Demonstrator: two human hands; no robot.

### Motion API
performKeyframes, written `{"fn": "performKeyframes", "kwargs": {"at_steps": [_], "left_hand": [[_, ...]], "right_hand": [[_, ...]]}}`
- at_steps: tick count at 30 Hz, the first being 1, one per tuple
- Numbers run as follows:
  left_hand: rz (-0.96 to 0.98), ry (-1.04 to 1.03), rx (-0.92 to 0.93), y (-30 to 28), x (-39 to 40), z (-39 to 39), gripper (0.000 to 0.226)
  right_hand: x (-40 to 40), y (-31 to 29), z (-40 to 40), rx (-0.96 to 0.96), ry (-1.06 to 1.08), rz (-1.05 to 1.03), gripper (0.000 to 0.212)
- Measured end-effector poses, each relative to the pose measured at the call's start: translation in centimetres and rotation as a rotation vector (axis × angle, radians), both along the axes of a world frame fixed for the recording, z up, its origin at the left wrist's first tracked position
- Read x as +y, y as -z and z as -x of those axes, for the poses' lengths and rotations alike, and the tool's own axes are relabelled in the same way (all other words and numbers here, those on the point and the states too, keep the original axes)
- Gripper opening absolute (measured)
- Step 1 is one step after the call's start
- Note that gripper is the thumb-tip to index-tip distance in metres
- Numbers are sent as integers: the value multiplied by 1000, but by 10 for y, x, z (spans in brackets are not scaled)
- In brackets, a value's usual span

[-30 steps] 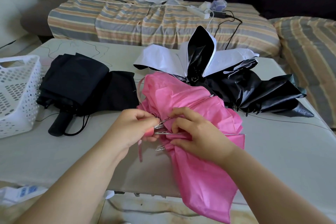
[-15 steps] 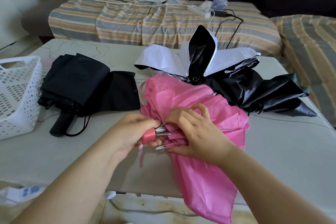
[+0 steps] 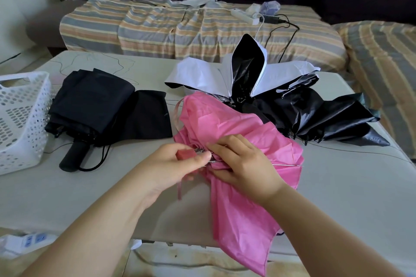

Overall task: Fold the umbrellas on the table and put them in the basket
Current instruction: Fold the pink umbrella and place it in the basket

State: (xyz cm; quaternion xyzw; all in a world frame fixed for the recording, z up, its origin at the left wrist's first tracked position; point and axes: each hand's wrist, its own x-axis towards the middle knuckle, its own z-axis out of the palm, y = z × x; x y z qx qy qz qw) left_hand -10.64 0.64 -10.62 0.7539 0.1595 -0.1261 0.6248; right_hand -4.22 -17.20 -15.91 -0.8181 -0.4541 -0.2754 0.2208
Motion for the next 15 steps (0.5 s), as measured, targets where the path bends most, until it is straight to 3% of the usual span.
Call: {"fn": "performKeyframes", "kwargs": {"at_steps": [7, 15], "left_hand": [[188, -163, -99, 2, -8, -2, 12], [238, -301, -156, -1, -18, -5, 10]], "right_hand": [[10, 9, 2, -28, 65, 8, 40], [10, 1, 8, -6, 136, -23, 53]]}}
